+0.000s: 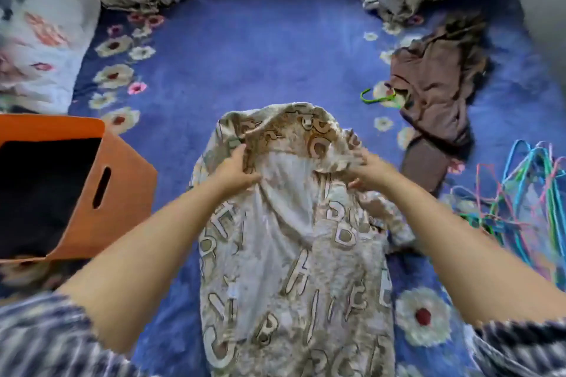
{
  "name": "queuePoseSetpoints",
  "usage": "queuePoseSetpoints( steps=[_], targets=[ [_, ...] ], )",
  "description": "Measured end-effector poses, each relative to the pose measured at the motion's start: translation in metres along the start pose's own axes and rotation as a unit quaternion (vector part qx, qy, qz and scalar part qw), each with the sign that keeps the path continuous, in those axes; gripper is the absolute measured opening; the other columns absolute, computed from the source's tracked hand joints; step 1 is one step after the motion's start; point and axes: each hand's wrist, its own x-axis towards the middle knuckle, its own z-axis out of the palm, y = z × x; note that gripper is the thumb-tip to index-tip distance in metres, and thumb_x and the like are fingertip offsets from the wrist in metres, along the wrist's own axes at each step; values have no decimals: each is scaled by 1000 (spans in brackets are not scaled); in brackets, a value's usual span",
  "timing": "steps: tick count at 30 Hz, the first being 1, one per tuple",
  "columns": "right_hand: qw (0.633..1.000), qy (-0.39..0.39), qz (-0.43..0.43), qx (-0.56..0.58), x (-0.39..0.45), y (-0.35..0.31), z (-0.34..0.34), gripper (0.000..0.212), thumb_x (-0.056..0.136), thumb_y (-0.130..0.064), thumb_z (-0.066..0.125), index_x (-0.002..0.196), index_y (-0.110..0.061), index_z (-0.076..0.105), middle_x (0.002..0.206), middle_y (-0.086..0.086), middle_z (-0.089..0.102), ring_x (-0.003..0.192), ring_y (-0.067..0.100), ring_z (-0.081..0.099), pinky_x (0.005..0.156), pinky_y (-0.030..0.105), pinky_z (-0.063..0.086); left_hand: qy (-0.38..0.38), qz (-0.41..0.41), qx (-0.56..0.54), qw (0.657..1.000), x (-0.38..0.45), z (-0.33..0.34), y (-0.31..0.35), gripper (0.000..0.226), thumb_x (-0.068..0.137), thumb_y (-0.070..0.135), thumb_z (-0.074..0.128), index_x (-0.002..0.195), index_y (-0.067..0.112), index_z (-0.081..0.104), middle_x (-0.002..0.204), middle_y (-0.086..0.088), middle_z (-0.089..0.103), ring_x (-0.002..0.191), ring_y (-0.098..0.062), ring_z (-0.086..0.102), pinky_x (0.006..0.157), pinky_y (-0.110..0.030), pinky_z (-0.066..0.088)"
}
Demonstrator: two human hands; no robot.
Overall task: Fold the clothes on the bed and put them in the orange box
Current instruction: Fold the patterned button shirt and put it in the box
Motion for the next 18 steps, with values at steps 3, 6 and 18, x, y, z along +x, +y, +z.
queuePoseSetpoints(
  steps=[3, 6, 18],
  targets=[
    [985, -94, 57, -135, 5, 60, 43, 30, 94, -11, 47, 117, 6, 54, 106, 21, 59, 75, 24, 55, 56, 27, 36, -76, -76, 110, 988, 3, 63, -38, 63, 93, 28, 52, 144, 5, 24, 143, -18, 38, 128, -31, 40, 97, -31, 34],
    [957, -85, 49, -274, 1, 108, 85, 39, 94, -30, 48, 121, -2, 50, 122, 16, 56, 100, 27, 54, 73, 30, 41, -52, -162, 120, 978, 8, 110, -81, 62, 89, 26, 53, 142, 6, 26, 135, -22, 41, 122, -36, 42, 93, -40, 42],
    [941, 128, 167, -264, -46, 181, 179, 51, 93, -34, 51, 132, -5, 36, 122, 23, 51, 109, 37, 50, 87, 42, 44, 60, -290, 22, 955, -39, 178, -168, 87, 79, 53, 62, 146, 26, 14, 136, -21, 25, 121, -40, 36, 93, -44, 39]
  ],
)
